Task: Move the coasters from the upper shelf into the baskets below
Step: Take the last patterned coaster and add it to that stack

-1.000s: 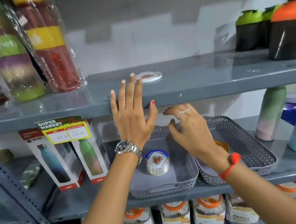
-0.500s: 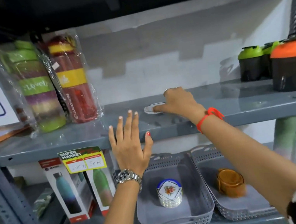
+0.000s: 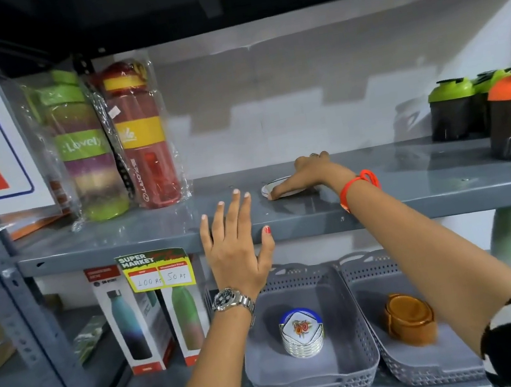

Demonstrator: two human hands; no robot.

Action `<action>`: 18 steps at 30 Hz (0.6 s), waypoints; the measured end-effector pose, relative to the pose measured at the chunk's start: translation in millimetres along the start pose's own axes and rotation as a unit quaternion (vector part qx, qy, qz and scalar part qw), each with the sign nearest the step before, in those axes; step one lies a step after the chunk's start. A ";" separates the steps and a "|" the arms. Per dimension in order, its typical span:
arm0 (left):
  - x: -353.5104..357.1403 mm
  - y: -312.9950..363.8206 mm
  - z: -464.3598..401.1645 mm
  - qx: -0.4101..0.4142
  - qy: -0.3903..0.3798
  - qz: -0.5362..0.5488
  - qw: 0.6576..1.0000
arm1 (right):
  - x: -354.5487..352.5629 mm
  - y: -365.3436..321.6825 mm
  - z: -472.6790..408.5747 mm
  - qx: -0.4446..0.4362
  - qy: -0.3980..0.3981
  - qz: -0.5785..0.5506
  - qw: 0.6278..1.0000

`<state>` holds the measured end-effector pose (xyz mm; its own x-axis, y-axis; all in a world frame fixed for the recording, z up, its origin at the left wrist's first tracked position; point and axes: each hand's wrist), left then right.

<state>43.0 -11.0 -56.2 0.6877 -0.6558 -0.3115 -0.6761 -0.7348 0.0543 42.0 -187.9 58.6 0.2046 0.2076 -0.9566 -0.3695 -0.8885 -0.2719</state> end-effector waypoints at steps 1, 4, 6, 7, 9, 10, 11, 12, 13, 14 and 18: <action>0.1 0.3 0.3 -0.002 -0.001 0.000 1.000 | 0.6 2.1 5.3 -0.007 0.029 -0.006 1.000; 0.5 0.8 0.7 -0.003 -0.001 0.004 1.000 | 2.3 5.9 28.1 -0.044 0.127 -0.018 0.991; 0.8 0.6 1.2 0.000 0.000 0.005 1.000 | 2.7 5.9 43.5 -0.053 0.170 -0.013 0.984; 1.0 0.0 1.1 0.003 0.001 0.006 1.000 | 3.0 5.6 50.0 -0.053 0.203 -0.012 0.978; 1.3 -0.3 0.3 0.006 0.001 0.009 1.000 | 3.6 5.8 64.4 -0.056 0.288 -0.030 0.956; 1.6 -0.4 0.1 0.007 0.002 0.009 1.000 | 4.4 5.6 73.0 -0.060 0.331 -0.040 0.941; 2.2 0.0 0.2 0.007 0.004 0.010 1.000 | 5.2 6.0 82.3 -0.064 0.369 -0.046 0.926; 2.8 -0.1 0.4 0.007 0.006 0.010 1.000 | 6.0 6.2 91.4 -0.070 0.399 -0.052 0.913; 3.2 -0.4 0.7 0.008 0.008 0.010 1.000 | 6.8 5.8 100.6 -0.078 0.421 -0.060 0.902; 3.5 -0.7 0.2 0.008 0.011 0.010 1.000 | 6.9 4.7 110.0 -0.084 0.438 -0.069 0.892; 5.0 -2.9 -0.6 0.008 0.020 0.024 0.999 | 7.1 -5.2 144.1 -0.098 0.487 -0.102 0.862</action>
<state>48.5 -12.2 -57.4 0.6636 -0.6971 -0.2715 -0.7129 -0.6992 0.0529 -85.3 -122.8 38.0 0.9461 0.0113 -0.3237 -0.0951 -0.9456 -0.3110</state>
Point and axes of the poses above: each hand's wrist, its own z-axis away from the middle knuckle, its own x-axis out of the palm, y = z × x
